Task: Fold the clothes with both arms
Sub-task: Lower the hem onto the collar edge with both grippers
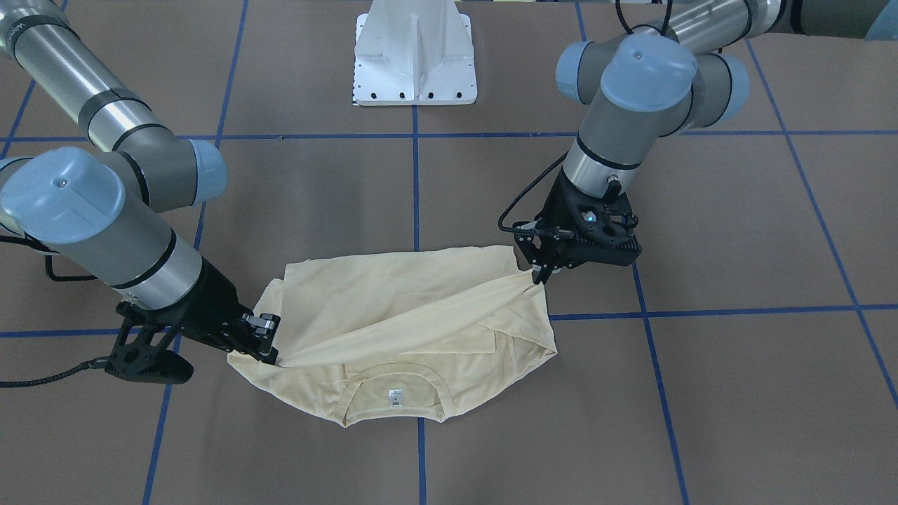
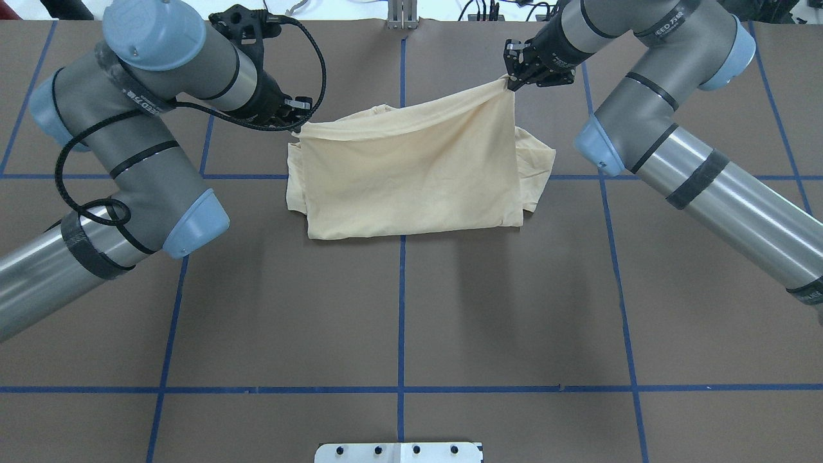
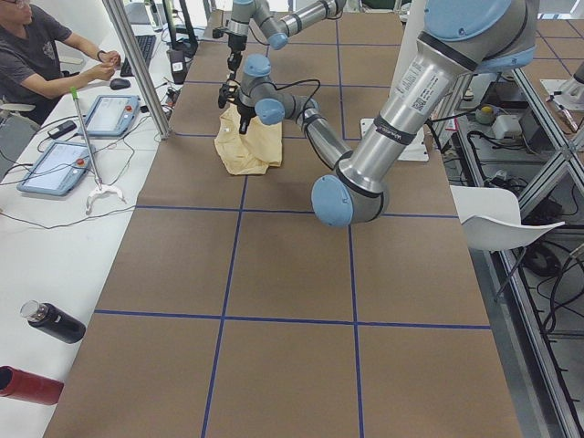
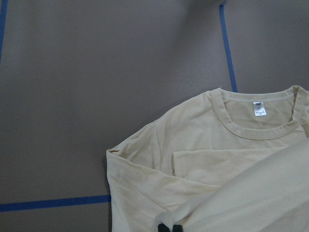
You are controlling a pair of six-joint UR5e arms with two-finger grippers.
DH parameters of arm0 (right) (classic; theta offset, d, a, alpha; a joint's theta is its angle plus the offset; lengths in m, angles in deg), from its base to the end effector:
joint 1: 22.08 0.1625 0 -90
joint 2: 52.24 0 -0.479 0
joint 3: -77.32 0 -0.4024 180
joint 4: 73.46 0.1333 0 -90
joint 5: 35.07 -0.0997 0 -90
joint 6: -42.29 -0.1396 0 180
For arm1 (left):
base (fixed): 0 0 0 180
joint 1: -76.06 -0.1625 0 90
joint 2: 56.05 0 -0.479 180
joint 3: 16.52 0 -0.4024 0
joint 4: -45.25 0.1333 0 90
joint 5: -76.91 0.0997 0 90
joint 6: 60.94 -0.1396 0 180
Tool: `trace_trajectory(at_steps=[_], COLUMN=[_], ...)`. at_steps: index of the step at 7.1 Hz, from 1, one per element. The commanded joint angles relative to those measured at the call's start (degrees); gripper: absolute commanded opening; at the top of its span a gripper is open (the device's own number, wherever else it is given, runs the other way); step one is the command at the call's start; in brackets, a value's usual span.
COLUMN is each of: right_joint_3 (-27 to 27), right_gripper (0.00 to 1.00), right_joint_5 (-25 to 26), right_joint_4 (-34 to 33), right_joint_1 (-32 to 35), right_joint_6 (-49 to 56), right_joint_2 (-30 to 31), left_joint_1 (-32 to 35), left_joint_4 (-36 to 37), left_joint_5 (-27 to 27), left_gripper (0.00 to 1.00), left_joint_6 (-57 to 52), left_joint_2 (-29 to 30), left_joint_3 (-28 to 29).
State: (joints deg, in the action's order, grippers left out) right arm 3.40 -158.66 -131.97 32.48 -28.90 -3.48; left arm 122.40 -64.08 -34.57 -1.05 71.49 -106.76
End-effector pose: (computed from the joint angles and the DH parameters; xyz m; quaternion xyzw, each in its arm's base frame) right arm -0.4367 -0.7103 0.3323 0.0674 -0.5162 0.1282 0.8441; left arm 0.4743 -0.6161 0.2826 0.1620 0.4702 -0.0336 0.8669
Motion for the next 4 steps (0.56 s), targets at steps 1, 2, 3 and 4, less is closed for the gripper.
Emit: trace_trajectory(at_steps=[1, 2, 3, 4], right_joint_3=[2.4, 3.6, 4.2, 4.5], right_gripper=[0.00, 0.00, 0.00, 0.00], right_joint_5=[0.9, 1.1, 1.7, 1.8], right_joint_4=[0.5, 0.6, 0.5, 0.5], right_joint_1=[-0.2, -0.4, -0.8, -1.0], right_joint_6=[0.0, 0.0, -0.1, -0.1], right_joint_2=[-1.4, -1.4, -1.5, -1.0], left_joint_1=[1.2, 1.3, 1.3, 1.3], left_joint_4=[-9.9, -13.1, -15.3, -16.0], left_joint_5=[1.6, 2.9, 3.6, 3.6], left_gripper=[0.00, 0.00, 0.00, 0.00], left_joint_6=[0.1, 0.1, 0.1, 0.2], left_joint_2=[1.4, 3.3, 4.7, 5.5], left_joint_3=[9.8, 15.0, 18.9, 20.3])
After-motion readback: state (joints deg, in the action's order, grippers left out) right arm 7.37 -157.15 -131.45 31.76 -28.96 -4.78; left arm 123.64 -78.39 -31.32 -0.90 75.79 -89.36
